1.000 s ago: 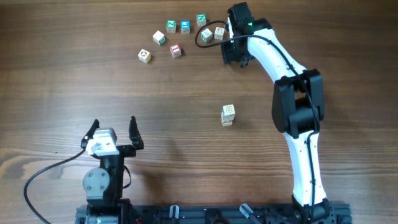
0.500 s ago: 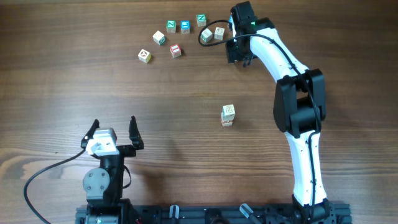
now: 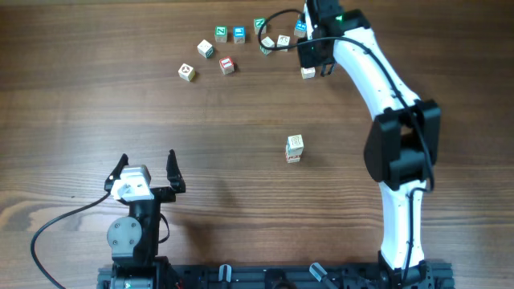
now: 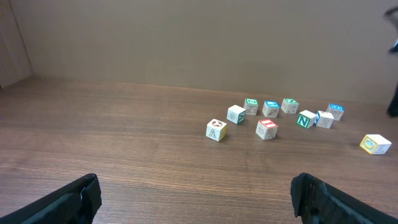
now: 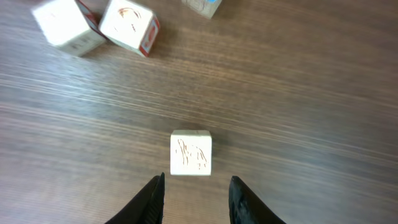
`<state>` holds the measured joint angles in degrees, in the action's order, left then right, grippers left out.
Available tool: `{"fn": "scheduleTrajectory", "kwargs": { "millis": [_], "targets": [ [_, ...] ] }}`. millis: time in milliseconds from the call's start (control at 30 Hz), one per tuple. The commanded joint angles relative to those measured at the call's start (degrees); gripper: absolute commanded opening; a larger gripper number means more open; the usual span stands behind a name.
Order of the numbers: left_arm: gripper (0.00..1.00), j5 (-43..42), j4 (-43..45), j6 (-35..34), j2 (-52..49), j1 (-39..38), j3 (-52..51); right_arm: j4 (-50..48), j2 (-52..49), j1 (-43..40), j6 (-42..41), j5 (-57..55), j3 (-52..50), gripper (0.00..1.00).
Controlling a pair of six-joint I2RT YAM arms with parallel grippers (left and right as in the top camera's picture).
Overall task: Form a tower
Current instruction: 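Lower the right gripper and close it on the turtle 3 block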
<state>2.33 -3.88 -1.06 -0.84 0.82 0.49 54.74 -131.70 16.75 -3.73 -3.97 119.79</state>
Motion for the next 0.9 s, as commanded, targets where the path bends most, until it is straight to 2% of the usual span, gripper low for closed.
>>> {"fn": "scheduleTrajectory", "kwargs": {
  "millis": [0,67,167,200,233,267,433,500,567,867],
  "targets": [
    [1.0,0.74,-0.02,1.05,0.28,0.31,-0.17,0.79,4.85,-0.22,0.7,-0.24,0.0,0.43],
    [1.0,0.74,-0.02,1.05,0.28,0.31,-0.17,0.7,4.55,-0.22,0.72,0.13,-0.2,0.53],
    [1.0,0.74,-0.02,1.05,0.28,0.31,-0.17,-0.83,3.28,-0.22,0.52,0.22,-1.99,0.59],
    [1.0,0.74,-0.02,1.07,0.28,0.31,-0.17,-2.01,2.84,-0.22,0.55,0.76,-3.1,0.65],
    [1.0,0.74,-0.02,1.05,0.28,0.31,-0.17,-3.15,2.51,-0.22,0.55,1.29,-4.17,0.87],
    [1.0,0.74,-0.02,1.05,0.28,0.31,-0.17,-4.44,2.1,-0.22,0.57,1.57,-5.31,1.0],
    [1.0,0.74,-0.02,1.05,0.28,0.31,-0.17,-9.53,-0.11,-0.22,0.7,2.12,-9.25,0.97],
    [1.0,0.74,-0.02,1.05,0.28,0.31,-0.17,-12.15,-0.44,-0.22,0.66,2.1,-11.52,0.68],
    [1.0,0.74,-0.02,1.05,0.28,0.31,-0.17,-14.19,-0.48,-0.22,0.66,2.1,-13.22,0.59],
    [1.0,0.74,-0.02,1.05,0.28,0.31,-0.17,-21.42,-0.55,-0.22,0.52,2.1,-18.84,0.6]
  ]
}}
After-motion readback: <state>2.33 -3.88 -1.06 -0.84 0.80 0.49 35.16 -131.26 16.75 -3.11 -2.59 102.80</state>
